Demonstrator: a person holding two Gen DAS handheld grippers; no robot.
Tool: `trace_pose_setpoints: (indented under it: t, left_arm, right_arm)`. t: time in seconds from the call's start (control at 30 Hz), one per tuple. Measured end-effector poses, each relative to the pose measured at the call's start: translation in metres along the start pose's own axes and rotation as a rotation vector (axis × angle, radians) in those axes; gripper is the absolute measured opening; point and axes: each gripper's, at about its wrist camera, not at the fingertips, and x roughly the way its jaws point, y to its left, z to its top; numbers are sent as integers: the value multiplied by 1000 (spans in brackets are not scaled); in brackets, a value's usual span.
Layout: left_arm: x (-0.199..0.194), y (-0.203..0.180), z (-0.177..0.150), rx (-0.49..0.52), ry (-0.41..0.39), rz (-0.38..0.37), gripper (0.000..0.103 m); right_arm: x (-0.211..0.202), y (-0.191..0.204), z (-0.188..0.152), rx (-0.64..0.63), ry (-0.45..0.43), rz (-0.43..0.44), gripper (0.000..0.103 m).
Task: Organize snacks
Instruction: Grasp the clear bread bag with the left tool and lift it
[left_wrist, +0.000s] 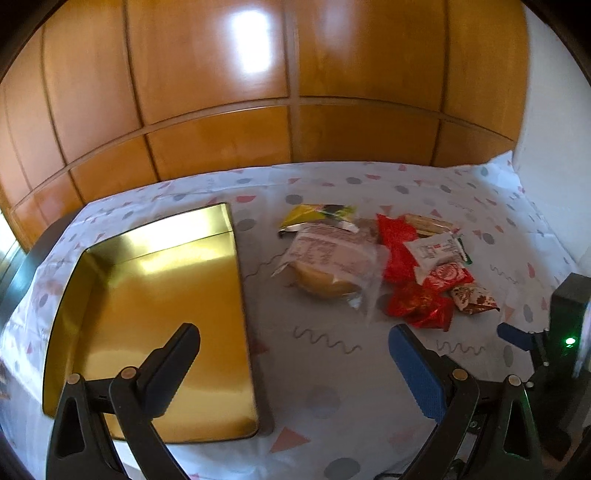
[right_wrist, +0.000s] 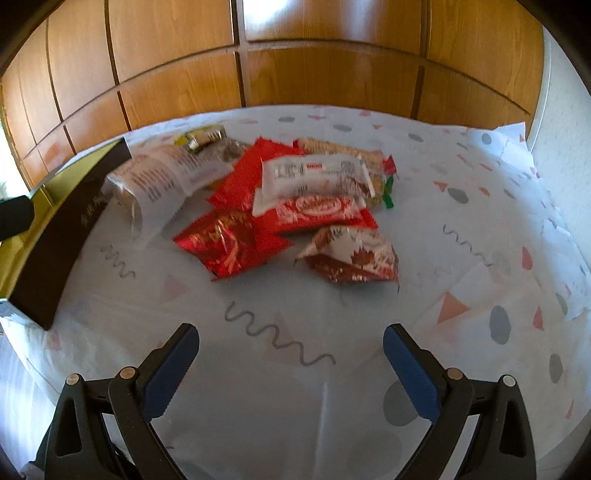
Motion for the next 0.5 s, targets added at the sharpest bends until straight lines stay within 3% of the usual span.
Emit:
trace_pose_setpoints:
  t: [0.23,0.3,0.5]
  left_arm:
    - [23,-11,16,16,95,-105,86]
    - [29,-13,25,0,129,-165,84]
    - [64,2,59,-235,290,-351,75]
  right_arm:
    - [3,-1,-4,-8,-15,7,103]
    - [3,-1,-4,-4,-17,11,103]
    - [3,-4,-5,5,-22,24,103]
